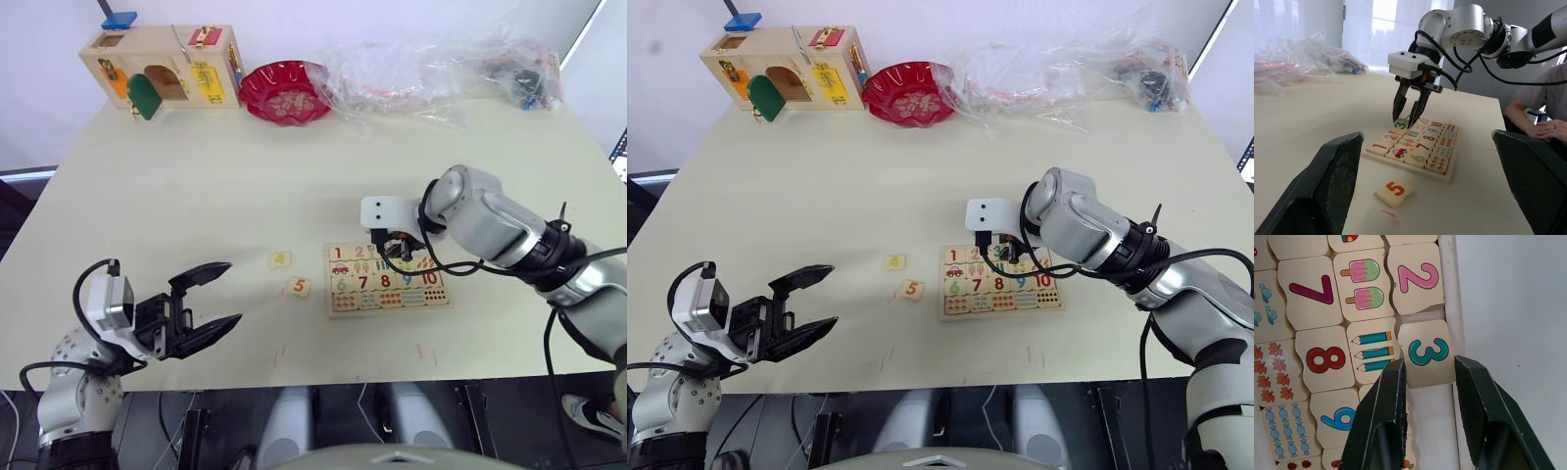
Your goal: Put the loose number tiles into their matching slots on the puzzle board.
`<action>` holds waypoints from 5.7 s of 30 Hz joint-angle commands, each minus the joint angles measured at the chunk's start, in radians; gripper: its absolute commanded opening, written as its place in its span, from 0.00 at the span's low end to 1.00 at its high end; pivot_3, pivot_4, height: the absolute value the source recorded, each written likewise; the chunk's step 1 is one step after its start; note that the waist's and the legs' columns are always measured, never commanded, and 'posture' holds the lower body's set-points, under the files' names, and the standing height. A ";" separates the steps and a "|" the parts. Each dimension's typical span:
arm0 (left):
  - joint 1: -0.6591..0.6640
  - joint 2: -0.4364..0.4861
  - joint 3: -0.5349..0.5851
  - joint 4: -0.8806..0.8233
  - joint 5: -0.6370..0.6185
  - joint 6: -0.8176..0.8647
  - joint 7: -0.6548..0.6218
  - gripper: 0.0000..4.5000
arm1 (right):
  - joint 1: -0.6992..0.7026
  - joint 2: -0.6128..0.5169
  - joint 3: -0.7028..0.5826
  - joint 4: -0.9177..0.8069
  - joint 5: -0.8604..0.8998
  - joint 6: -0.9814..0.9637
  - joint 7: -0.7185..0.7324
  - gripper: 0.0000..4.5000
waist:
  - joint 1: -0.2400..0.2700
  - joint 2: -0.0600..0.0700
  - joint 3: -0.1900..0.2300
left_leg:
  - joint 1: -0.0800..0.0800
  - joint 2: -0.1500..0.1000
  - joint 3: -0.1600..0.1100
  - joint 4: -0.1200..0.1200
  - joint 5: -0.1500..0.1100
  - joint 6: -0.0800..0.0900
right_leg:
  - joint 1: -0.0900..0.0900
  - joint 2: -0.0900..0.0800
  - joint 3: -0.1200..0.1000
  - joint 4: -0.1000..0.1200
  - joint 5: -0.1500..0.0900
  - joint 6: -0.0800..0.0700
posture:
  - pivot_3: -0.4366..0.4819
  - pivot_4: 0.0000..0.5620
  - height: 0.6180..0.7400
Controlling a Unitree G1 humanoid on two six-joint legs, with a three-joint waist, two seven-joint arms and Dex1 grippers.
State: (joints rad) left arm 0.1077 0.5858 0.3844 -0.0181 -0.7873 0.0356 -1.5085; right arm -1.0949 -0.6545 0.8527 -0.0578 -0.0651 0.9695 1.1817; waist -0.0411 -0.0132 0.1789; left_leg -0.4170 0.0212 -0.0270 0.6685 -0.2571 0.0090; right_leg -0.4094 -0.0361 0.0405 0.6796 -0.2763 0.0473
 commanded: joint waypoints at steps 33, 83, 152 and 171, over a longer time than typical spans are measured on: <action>0.025 -0.001 0.019 -0.049 -0.016 -0.006 0.016 1.00 | 0.019 0.022 -0.040 0.047 -0.059 -0.109 0.067 0.20 | 0.000 0.000 0.000 | 0.001 0.000 0.000 0.000 0.000 0.000 | 0.000 0.000 0.000 0.001 0.000 0.000 | 0.48 0.27 1.00; 0.015 0.001 0.010 -0.047 -0.015 -0.001 0.019 1.00 | 0.039 0.029 -0.068 0.046 -0.104 -0.124 0.103 0.20 | 0.000 0.000 0.000 | 0.001 0.000 0.000 0.000 0.000 0.000 | 0.001 0.000 0.000 0.001 0.000 0.000 | 0.48 0.27 1.00; -0.042 -0.002 -0.018 -0.011 -0.006 0.000 0.014 1.00 | 0.276 0.142 -0.584 0.477 0.188 -0.644 0.017 0.02 | 0.001 -0.001 0.000 | 0.001 0.000 0.001 0.001 0.000 0.000 | 0.001 0.002 0.001 0.001 0.000 0.000 | 0.48 0.27 1.00; -0.036 -0.001 -0.014 -0.007 -0.003 -0.002 0.018 1.00 | 0.299 0.139 -0.563 0.445 0.185 -0.611 0.061 0.02 | 0.001 -0.001 0.000 | 0.001 0.000 0.001 0.001 0.000 0.000 | 0.001 0.002 0.001 0.001 0.000 0.000 | 0.48 0.27 1.00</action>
State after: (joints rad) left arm 0.0676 0.5813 0.3522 -0.0154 -0.7858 0.0429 -1.4879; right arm -0.7938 -0.5070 0.2967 0.4272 0.1193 0.3564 1.2332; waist -0.0401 -0.0138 0.1785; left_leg -0.4159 0.0214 -0.0261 0.6694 -0.2569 0.0090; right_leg -0.4082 -0.0345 0.0411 0.6809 -0.2760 0.0475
